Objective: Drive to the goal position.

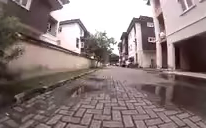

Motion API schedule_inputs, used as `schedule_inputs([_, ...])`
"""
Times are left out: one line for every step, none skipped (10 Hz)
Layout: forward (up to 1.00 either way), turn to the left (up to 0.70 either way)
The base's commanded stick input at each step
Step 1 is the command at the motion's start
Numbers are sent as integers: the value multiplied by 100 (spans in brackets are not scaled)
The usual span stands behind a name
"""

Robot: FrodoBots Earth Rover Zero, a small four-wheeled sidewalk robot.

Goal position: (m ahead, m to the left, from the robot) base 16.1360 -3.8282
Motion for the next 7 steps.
schedule_inputs([50,0])
schedule_inputs([50,0])
schedule_inputs([50,0])
schedule_inputs([50,0])
schedule_inputs([50,0])
schedule_inputs([50,0])
schedule_inputs([50,0])
